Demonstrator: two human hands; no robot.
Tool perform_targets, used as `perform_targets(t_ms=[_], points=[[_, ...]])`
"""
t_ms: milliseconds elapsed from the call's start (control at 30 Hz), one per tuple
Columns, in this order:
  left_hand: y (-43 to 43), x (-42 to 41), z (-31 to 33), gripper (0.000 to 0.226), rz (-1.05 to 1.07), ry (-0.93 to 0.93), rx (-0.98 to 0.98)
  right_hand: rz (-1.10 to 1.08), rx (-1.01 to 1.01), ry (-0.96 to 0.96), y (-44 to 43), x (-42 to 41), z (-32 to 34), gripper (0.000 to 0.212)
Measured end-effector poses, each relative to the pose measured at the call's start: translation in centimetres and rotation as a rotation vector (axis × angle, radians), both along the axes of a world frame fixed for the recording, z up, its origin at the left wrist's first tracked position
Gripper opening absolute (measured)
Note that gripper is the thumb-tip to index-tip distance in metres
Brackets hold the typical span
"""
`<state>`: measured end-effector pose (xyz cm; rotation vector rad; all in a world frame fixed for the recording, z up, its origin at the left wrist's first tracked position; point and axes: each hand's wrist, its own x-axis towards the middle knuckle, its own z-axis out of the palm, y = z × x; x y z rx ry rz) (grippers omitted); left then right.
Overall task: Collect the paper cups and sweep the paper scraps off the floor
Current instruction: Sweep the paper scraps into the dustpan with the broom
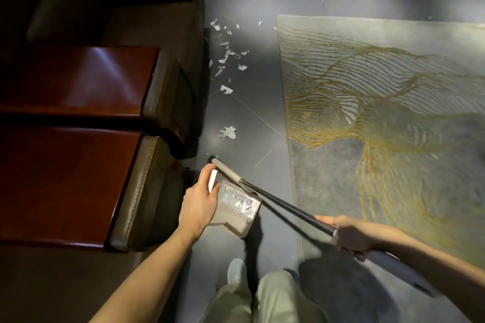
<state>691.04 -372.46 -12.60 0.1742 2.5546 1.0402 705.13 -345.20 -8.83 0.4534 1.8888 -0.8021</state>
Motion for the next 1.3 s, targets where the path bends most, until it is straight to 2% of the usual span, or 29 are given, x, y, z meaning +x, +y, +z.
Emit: perform_targets(t_ms=[167,333,400,633,800,967,1100,1300], points=[[0.7,-3.0,0.6,0.043,0.078,0.002,0.041,-0.129,0.007,0.071,0.9,-5.7,2.5,0.065],[2.5,-7.0,0.7,0.042,0.142,-0.004,0.03,-0.214,0.081,0.13,3.9,-12.8,-1.2,0.074],[3.2,-8.7,0.7,0.045,0.174,-0.02,0.018,-0.165,0.117,0.14,5.0,-16.6,-2.9,0.074],[3.8,-13.1,0.6,0.046,0.343,-0.035,0.015,0.004,0.26,0.155,7.2,-29.4,-5.4,0.046],[2.3,-14.4,-0.2,0.045,0.438,-0.04,-0.021,0.088,0.308,0.138,6.0,-34.6,-8.0,0.043],[1.4,-16.1,-0.8,0.045,0.462,-0.08,-0.007,0.176,0.3,0.117,2.8,-35.9,-10.6,0.045],[0.8,-17.0,-0.5,0.04,0.453,-0.079,0.005,0.289,0.277,0.052,-0.6,-33.6,-11.8,0.046],[-0.2,-17.8,0.1,0.041,0.394,-0.075,0.051,0.305,0.126,-0.098,-3.1,-29.3,-7.2,0.061]])
